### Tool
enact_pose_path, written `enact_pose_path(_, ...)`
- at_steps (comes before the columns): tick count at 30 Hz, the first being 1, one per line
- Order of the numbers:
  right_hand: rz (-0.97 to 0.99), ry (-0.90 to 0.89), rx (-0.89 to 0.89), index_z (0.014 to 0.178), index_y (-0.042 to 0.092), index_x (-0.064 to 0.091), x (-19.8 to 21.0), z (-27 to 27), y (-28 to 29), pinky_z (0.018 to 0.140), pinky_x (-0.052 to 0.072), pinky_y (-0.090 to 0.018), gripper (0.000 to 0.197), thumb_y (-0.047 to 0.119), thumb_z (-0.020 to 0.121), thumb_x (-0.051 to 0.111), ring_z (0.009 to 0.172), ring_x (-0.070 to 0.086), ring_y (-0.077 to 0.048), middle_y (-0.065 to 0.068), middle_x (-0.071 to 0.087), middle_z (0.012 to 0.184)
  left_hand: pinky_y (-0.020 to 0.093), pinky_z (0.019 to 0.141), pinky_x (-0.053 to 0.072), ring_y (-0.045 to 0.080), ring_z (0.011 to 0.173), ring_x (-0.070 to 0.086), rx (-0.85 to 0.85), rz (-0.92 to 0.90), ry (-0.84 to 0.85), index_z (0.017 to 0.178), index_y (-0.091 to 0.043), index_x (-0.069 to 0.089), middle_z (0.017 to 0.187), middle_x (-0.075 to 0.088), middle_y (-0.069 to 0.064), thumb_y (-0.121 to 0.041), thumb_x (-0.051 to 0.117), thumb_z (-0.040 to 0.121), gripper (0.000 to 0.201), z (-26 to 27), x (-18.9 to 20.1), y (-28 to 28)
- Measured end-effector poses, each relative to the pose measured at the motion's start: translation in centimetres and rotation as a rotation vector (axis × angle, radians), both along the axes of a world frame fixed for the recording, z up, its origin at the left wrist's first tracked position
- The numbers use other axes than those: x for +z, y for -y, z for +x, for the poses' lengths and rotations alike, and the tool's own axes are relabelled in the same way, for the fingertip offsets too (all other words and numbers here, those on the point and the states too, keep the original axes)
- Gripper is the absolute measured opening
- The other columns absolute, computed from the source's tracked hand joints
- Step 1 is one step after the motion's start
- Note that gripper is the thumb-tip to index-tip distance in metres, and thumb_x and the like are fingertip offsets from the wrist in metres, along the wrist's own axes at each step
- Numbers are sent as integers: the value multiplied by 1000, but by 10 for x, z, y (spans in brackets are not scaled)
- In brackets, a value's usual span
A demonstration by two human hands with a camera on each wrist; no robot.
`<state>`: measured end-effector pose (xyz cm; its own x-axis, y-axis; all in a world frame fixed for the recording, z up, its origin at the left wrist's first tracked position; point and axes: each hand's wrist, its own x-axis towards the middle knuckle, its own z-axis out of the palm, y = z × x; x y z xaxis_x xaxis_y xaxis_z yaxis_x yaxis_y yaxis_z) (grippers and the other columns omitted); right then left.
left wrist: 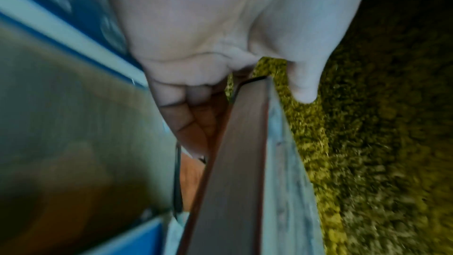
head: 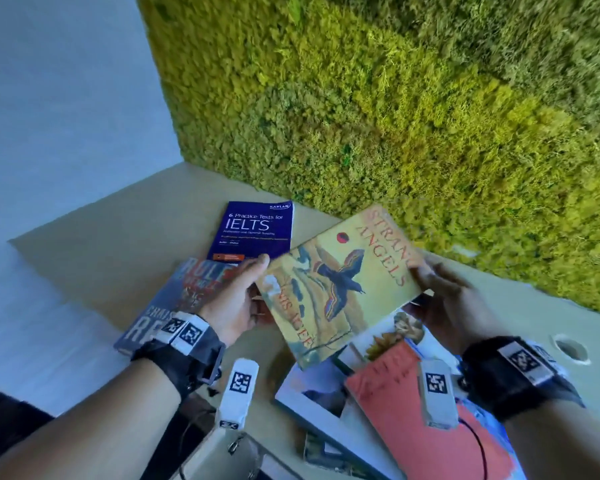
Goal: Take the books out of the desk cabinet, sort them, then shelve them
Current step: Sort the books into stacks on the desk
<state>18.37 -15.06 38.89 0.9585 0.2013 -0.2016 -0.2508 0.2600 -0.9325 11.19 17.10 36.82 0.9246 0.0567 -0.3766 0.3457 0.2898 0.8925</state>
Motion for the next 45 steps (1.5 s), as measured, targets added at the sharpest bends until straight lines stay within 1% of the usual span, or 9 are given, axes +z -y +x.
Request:
enact_pose_path(4, -93, -71, 70, 114, 13, 65, -6, 8, -83, 59, 58, -29, 15, 12, 102, 55, 82, 65, -29, -11, 69, 99, 39, 71, 57, 34, 86, 67, -13, 132, -93, 122, -19, 59, 103, 71, 15, -28, 68, 94, 31, -34, -13, -70)
enact_pose_path(13, -308, -138, 170, 110, 20, 63, -54, 18, -244, 56, 46, -28, 21, 3, 98, 57, 57, 56, -21, -7, 61, 81, 29, 53, 46, 27, 62, 64, -57, 517, -192, 108, -12, 50, 75, 66, 14, -43, 54, 100, 33, -86, -46, -187)
enact_pose_path(17, -286, -168, 196, 125, 22, 55, -59, 21, -286, 79, 52, -39, 35, 1, 98, 58, 80, 64, -26, -8, 70, 94, 32, 49, 50, 21, 52, 64, -195, 831, -225, 98, -25, 53, 72, 71, 9, -50, 57, 96, 25, -91, -53, -217)
enact_pose_path(21, -428, -239, 234, 141, 28, 40, -77, 2, -301, 95, 51, -47, 59, 13, 92, 70, 114, 66, -29, -9, 70, 124, 34, 72, 51, 16, 79, 61, -216, 1219, -203, 84, -34, 51, 92, 59, -3, -68, 48, 88, 35, -76, -58, -238)
enact_pose_path(27, -404, -377, 288, 128, 29, 57, -95, -42, -306, 74, 60, -40, 30, 40, 100, 59, 86, 69, -28, -8, 71, 118, 34, 72, 55, 13, 84, 68, -323, 1009, -58, 91, -30, 60, 92, 69, -9, -83, 53, 77, 55, -37, -67, -241)
enact_pose_path(32, -450, -403, 229, 126, 34, 56, -89, -60, -277, 71, 61, -38, 27, 47, 103, 47, 106, 67, -33, 2, 64, 129, 43, 90, 58, 13, 101, 71, -443, 878, -44, 121, -23, 59, 113, 75, -5, -97, 56, 56, 99, -32, -79, -225)
enact_pose_path(37, -486, -431, 177, 128, 30, 54, -85, -70, -255, 69, 59, -36, 30, 43, 107, 37, 99, 67, -24, 0, 62, 134, 39, 83, 54, 21, 88, 72, -528, 831, -45, 96, -27, 54, 85, 75, -3, -69, 75, 69, 54, -29, -73, -192)
enact_pose_path(42, -683, -294, 164, 123, 15, 61, -89, -72, -253, 92, 60, -49, 38, 45, 102, 53, 107, 71, -29, -9, 70, 122, 36, 75, 42, 18, 88, 61, -418, 862, -89, 111, -19, 59, 97, 64, -4, -106, 41, 52, 107, -22, -76, -188)
enact_pose_path(45, -670, -326, 183, 119, 12, 65, -95, -78, -250, 72, 63, -35, 46, 52, 95, 60, 92, 71, -20, -4, 70, 105, 38, 91, 52, 15, 104, 68, -381, 817, -97, 115, -32, 69, 113, 74, -12, -106, 41, 49, 103, -16, -72, -177)
